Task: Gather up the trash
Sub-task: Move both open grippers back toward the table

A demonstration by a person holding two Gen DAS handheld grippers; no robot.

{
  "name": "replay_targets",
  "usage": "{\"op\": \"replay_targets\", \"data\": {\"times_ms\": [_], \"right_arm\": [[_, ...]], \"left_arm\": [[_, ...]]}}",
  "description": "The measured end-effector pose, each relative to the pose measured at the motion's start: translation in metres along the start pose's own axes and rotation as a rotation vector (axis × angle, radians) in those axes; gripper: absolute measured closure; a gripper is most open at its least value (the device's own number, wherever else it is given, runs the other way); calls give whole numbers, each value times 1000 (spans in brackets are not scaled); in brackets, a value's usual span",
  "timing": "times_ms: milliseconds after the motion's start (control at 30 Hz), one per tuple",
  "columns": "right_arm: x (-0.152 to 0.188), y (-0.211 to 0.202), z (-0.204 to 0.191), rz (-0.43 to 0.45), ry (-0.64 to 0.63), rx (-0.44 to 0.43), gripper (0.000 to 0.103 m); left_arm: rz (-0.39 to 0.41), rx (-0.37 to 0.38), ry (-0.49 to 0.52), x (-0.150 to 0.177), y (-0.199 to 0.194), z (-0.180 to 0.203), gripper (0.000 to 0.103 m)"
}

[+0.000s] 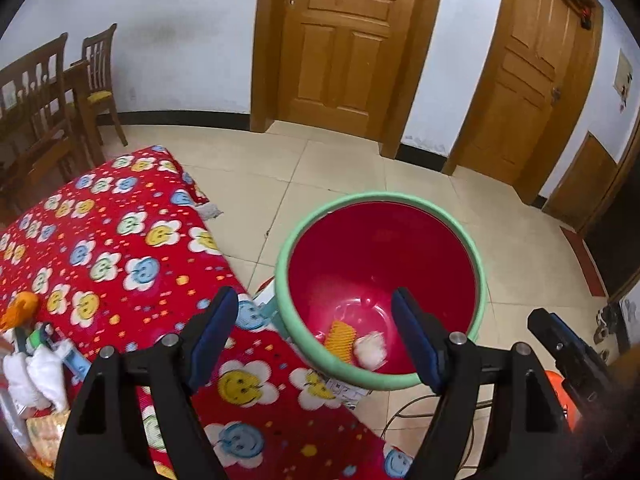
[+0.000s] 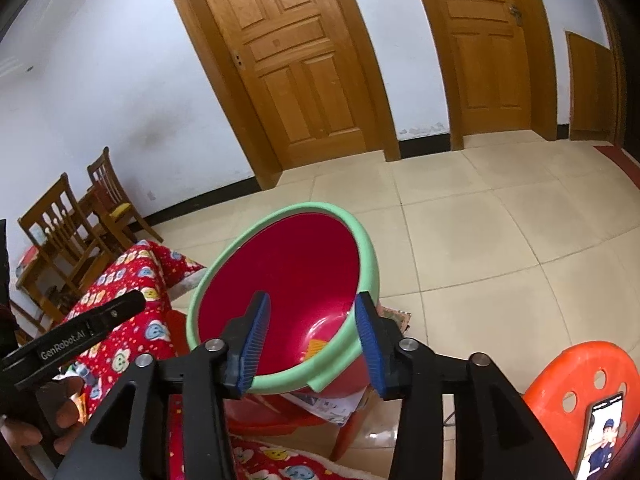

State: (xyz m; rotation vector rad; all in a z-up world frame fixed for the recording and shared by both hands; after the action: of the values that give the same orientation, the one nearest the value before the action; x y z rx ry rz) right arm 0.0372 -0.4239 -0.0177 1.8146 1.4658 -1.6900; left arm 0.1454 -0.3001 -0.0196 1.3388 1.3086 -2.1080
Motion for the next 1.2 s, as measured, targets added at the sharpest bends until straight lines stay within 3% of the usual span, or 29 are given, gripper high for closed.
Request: {"op": "replay_targets", "data": {"times_ms": [433, 1200], "right_arm": [[-1, -31, -32, 15, -37, -65, 38], [34, -70, -103, -56, -134, -226, 33]], "left_arm": [[47, -73, -23, -5, -66, -36, 25], [62, -260, -109, 33, -170, -125, 24]]}}
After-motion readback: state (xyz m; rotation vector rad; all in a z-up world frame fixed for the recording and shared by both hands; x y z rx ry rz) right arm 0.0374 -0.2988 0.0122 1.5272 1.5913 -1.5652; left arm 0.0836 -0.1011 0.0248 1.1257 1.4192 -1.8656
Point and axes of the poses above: each gripper's, at about its wrist camera, not at the fingertips, and y roughly the way its jaws point, z to its right, x to its underside, the point moved 4 cm from there along y, roughly the way its jaws point, and after that the axes turned 14 degrees about z, right-handed, at the moved point
